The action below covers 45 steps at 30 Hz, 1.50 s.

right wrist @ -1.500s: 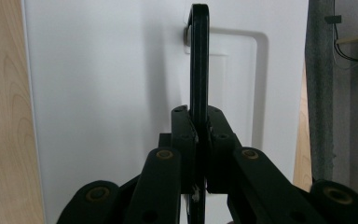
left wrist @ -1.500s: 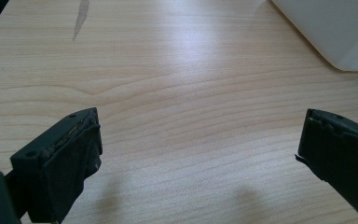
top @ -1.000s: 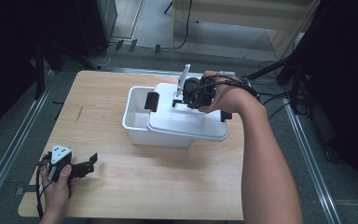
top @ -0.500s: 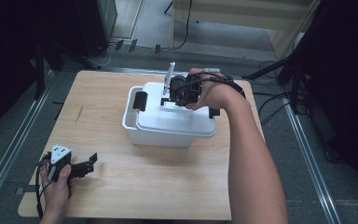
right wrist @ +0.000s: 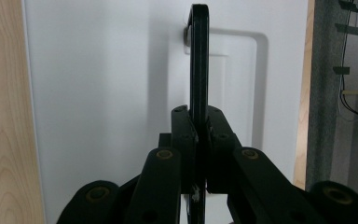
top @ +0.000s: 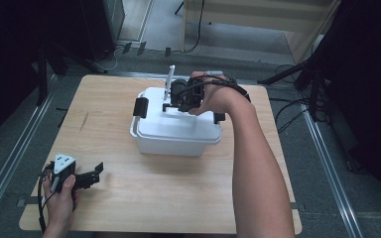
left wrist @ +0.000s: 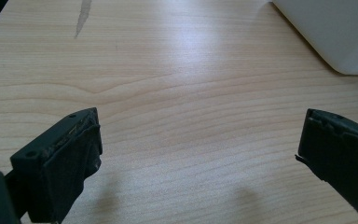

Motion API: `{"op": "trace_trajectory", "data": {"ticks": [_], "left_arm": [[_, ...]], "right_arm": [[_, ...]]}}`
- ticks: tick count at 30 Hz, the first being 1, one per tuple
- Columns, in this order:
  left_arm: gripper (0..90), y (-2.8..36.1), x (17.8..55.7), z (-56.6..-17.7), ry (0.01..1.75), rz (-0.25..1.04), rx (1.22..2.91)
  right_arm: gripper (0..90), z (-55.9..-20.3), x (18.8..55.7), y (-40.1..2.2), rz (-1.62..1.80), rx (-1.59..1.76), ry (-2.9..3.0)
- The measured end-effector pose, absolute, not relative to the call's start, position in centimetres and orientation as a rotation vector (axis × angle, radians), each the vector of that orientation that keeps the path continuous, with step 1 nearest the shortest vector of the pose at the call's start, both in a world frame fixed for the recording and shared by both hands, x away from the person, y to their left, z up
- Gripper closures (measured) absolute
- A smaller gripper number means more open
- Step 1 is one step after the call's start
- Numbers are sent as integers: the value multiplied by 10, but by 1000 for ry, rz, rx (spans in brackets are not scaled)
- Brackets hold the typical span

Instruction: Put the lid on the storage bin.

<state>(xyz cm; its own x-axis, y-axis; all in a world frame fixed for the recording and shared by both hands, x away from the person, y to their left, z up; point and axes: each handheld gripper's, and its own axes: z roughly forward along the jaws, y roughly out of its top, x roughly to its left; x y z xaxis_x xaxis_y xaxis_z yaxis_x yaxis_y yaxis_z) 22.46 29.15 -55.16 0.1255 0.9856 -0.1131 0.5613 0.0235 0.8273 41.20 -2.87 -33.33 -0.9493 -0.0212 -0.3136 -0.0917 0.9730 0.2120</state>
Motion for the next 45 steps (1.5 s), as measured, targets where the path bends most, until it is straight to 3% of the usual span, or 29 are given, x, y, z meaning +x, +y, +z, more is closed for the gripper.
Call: {"op": "trace_trajectory", "data": {"ticks": [36, 39, 40, 41, 42, 45], "left_arm": [[2, 292, 225, -552, 1528, 692, 1631], [2, 292, 225, -552, 1531, 694, 1628], [2, 292, 225, -552, 1531, 696, 1630], [2, 292, 225, -552, 1531, 696, 1630], [2, 292, 225, -552, 1531, 697, 1630], [2, 292, 225, -552, 1531, 697, 1629]], "right_arm": [[837, -351, 426, -1, 309, -65, 2835], [584, -353, 422, 2, 295, -77, 2836], [459, -353, 420, 6, 277, -76, 2812], [387, -352, 418, 7, 278, -72, 2807], [387, -352, 418, 7, 278, -72, 2807], [166, -347, 415, 8, 303, -7, 2817]]}}
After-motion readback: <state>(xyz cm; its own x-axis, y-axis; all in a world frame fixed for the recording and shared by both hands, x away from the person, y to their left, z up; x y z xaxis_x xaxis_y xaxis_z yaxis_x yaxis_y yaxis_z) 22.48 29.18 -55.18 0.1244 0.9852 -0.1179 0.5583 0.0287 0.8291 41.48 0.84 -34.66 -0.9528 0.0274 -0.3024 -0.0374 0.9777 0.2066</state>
